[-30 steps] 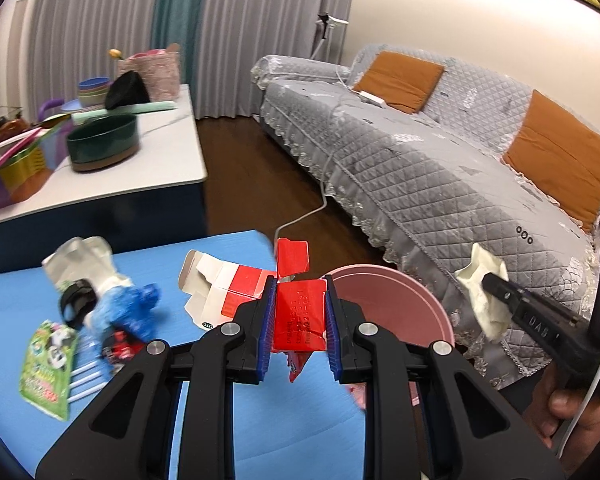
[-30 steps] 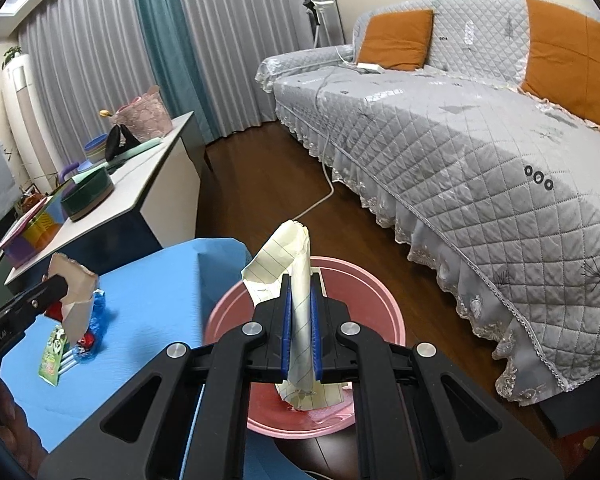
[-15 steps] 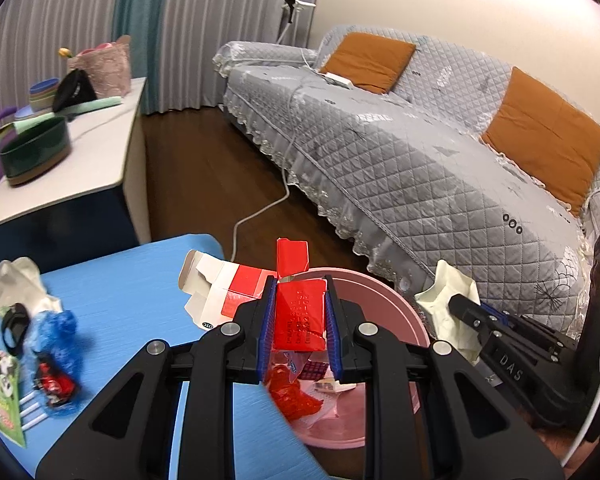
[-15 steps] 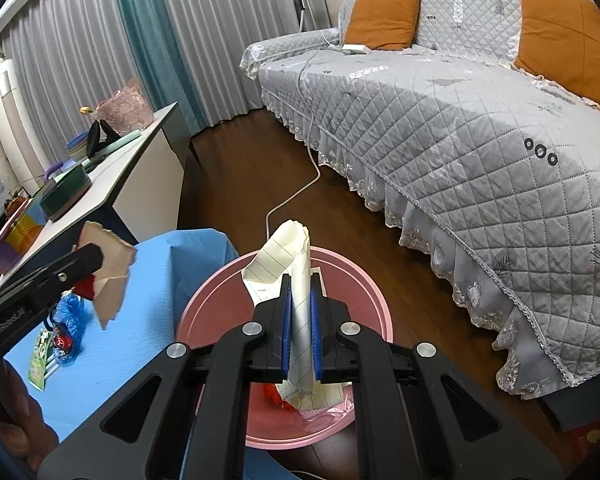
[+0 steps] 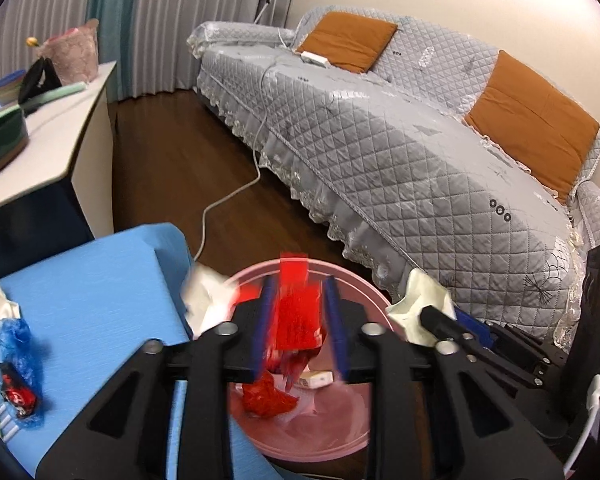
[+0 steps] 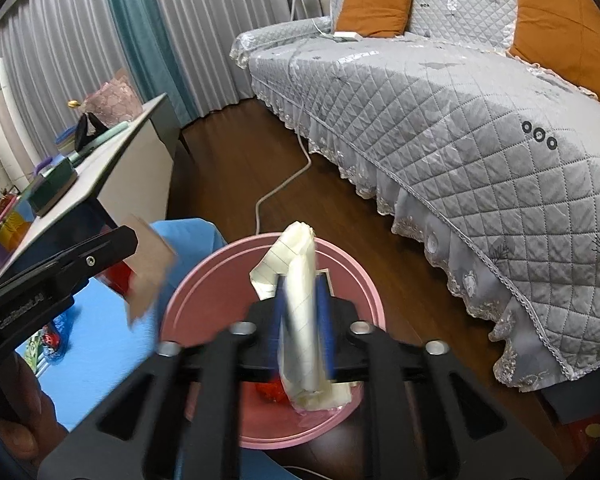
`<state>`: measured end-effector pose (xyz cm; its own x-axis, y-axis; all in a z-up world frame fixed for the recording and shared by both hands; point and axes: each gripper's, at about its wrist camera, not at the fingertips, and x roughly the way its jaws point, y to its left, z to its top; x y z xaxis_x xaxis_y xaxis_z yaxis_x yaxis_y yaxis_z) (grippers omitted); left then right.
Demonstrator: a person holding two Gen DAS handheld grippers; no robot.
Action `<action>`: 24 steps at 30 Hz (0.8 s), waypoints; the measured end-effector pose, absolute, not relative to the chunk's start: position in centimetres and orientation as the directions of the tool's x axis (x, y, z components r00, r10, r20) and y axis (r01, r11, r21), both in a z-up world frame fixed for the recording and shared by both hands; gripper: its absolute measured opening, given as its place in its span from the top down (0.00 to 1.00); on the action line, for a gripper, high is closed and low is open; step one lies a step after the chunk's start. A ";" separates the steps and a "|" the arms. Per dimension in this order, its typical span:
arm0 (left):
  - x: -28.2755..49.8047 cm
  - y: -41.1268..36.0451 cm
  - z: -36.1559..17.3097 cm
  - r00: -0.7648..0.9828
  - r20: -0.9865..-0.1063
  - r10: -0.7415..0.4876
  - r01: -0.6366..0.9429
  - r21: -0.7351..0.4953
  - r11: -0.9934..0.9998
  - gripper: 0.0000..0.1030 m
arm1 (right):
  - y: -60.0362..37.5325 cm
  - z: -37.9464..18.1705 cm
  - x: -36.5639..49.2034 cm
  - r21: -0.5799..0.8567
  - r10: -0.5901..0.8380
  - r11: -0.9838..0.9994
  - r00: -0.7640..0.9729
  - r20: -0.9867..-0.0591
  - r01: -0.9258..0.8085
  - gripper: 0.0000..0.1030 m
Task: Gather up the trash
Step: 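Open both tools to drop the paper strip and box into the bin, then move both open tools back over the table trash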
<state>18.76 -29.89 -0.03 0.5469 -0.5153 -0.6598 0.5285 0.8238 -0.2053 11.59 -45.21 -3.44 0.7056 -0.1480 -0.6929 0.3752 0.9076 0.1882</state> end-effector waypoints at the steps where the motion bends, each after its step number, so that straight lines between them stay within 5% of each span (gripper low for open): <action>1: 18.7 -29.6 0.0 0.547 -0.656 -0.520 0.524 -0.216 0.824 0.57 | -45.3 -3.4 11.5 0.186 -0.156 0.905 0.704 -0.693 0.383 0.50; 24: 13.7 -19.8 3.9 0.695 -0.585 -0.419 0.406 -0.161 0.899 0.51 | -41.6 1.1 10.0 0.224 -0.160 0.916 0.816 -0.555 0.332 0.49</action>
<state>13.72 -19.80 3.89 0.6950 -0.4186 -0.5846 0.4060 0.8995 -0.1614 9.99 -41.60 1.11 0.8161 -0.1601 -0.5553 0.3320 0.9164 0.2236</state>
